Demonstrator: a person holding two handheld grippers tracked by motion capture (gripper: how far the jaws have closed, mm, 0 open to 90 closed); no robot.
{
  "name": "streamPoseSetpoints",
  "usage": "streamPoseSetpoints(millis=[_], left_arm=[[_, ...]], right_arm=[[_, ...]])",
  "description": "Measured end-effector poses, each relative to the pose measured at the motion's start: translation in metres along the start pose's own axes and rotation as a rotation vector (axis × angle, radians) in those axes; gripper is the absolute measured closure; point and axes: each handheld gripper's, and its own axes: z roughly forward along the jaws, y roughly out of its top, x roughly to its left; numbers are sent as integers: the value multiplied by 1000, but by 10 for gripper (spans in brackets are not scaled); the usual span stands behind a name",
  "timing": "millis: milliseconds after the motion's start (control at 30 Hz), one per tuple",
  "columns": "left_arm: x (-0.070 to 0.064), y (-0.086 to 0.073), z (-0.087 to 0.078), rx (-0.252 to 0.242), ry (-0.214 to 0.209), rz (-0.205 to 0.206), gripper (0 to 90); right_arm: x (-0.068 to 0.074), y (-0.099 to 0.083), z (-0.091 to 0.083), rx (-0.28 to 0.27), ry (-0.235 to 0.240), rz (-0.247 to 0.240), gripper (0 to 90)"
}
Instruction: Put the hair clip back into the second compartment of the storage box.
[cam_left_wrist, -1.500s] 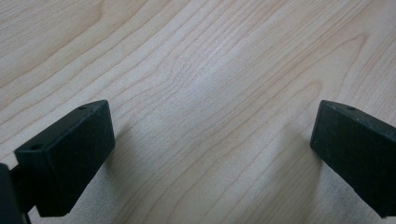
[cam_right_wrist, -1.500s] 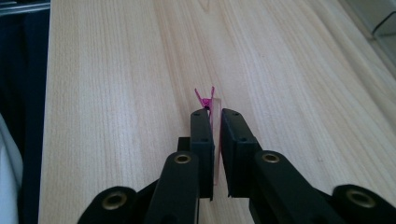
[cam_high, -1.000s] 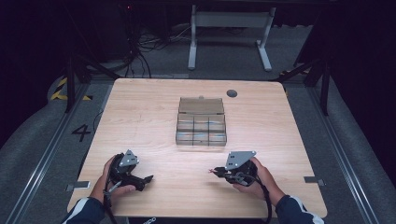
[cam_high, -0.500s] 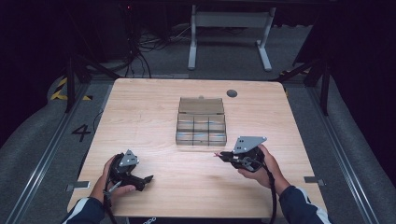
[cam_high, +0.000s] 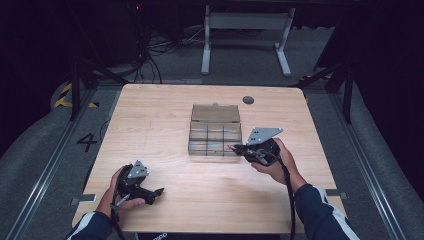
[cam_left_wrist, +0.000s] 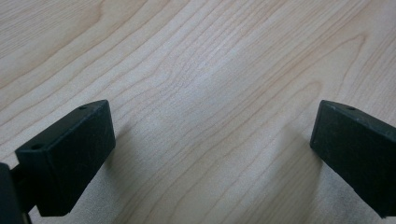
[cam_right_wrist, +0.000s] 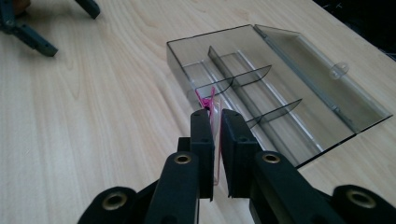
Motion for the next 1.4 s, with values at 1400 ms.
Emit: streamPoseSetpoints(millis=[1400], left_arm=[[-15, -15, -12, -6, 19, -22, 14]], right_arm=[[-44, 41, 85, 80, -27, 24, 845]])
